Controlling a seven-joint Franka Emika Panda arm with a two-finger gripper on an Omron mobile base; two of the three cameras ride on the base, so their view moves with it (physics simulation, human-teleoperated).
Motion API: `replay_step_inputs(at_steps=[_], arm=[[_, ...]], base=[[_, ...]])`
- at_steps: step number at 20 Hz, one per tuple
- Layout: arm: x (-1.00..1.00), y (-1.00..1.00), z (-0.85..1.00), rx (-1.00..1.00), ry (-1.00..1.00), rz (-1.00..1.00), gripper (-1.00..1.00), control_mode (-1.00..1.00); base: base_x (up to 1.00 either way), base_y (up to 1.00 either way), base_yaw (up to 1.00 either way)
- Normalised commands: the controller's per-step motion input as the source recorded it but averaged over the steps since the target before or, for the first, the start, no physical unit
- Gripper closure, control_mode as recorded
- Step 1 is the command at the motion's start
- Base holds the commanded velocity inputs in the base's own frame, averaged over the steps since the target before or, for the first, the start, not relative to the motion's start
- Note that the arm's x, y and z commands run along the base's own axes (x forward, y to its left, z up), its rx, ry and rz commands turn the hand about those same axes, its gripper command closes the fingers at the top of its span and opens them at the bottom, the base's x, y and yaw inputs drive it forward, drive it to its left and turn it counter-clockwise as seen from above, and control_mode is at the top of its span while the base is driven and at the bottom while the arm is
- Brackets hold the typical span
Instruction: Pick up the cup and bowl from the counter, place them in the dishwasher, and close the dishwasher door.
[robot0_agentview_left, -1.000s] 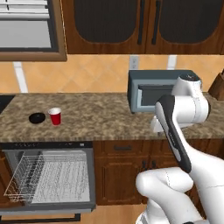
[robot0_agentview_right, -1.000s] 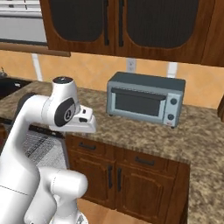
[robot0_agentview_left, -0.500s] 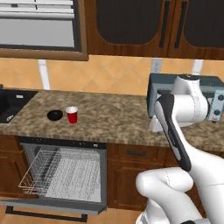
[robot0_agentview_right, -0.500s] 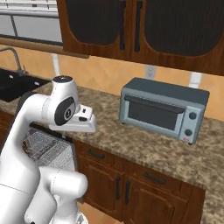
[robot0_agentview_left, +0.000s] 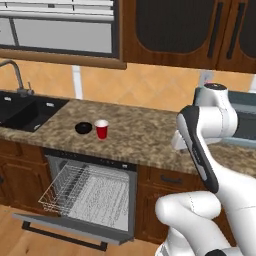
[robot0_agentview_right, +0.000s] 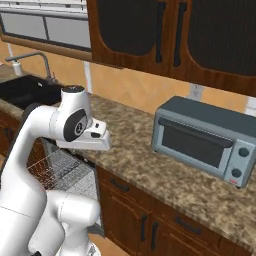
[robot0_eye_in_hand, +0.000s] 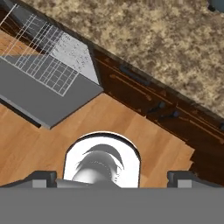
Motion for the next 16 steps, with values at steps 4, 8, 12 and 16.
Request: replay_step_inputs(at_steps=[4, 8, 12, 16], arm=[[0.0, 0.0, 0.0, 0.0, 0.0, 0.0, -1.0, 1.0], [0.0, 0.0, 0.0, 0.0, 0.0, 0.0, -1.0, 1.0], [0.0, 0.0, 0.0, 0.0, 0.0, 0.0, -1.0, 1.0], [0.0, 0.0, 0.0, 0.0, 0.0, 0.0, -1.0, 1.0]], base=[[0.0, -0.01, 0.39], [0.21, 0.0, 0.37], [0.26, -0.01, 0.35], [0.33, -0.11, 0.34]])
